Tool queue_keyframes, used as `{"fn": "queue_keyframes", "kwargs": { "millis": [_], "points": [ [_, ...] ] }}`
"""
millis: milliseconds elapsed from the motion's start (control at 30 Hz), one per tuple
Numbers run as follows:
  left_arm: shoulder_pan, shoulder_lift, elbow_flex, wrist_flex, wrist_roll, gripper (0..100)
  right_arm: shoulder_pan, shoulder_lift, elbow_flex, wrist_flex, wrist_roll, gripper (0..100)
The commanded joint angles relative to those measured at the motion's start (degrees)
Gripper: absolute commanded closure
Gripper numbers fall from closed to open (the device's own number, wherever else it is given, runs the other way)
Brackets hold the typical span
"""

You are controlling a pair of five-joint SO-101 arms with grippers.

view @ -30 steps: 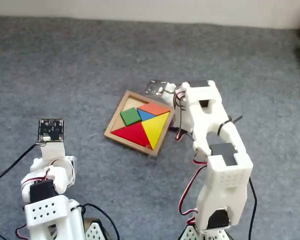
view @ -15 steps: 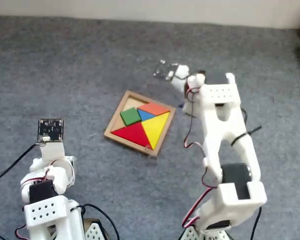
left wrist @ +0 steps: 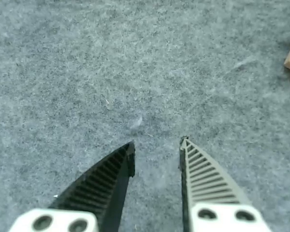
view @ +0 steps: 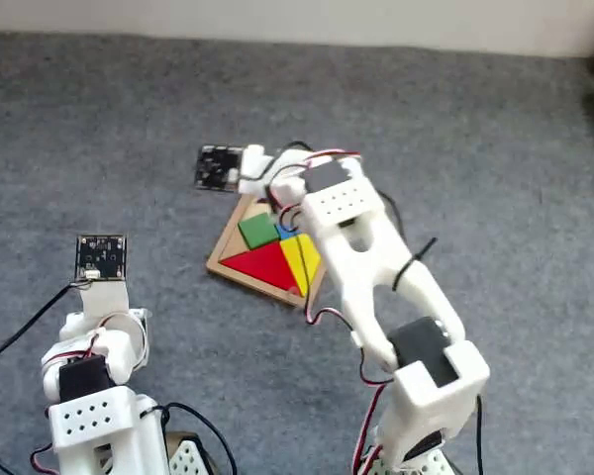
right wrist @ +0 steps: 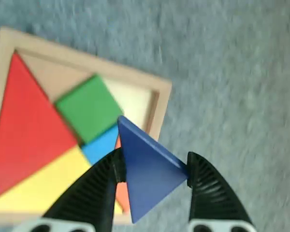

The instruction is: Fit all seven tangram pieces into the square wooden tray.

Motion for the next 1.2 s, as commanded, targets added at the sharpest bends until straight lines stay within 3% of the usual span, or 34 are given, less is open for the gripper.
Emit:
{"fn": "queue_keyframes", "kwargs": {
  "millis": [0, 200, 433, 567, 733, 833, 967, 1167],
  "points": [
    [-0.7, -0.6, -0.2, -0.9, 0.0, 84, -2.7, 0.7, -1.5, -3.6, 0.4, 89.2],
    [-0.7, -0.6, -0.2, -0.9, 0.0, 84, -3.8, 4.1, -1.6, -3.8, 0.4, 88.1],
    [-0.7, -0.6, -0.2, -0.9, 0.0, 84, -3.6, 4.4, -2.5, -3.6, -7.9, 68.3],
    [-0.7, -0.6, -0.2, -0.9, 0.0, 84, -3.1, 1.6, -4.9, -2.3, -8.1, 72.5],
    [-0.7, -0.6, -0.2, -0.9, 0.0, 84, -2.8, -0.9, -4.9, 0.6, -8.4, 90.8],
    [-0.7, -0.6, -0.2, -0.9, 0.0, 84, -2.4, -0.4, -4.9, 0.4, -14.2, 98.6],
    [-0.7, -0.6, -0.2, -0.9, 0.0, 84, -2.2, 2.9, -5.1, 0.2, -20.6, 98.9],
    [-0.7, -0.6, -0.2, -0.9, 0.0, 84, -2.2, 11.0, -6.3, -2.3, -21.3, 98.9]
  ]
}}
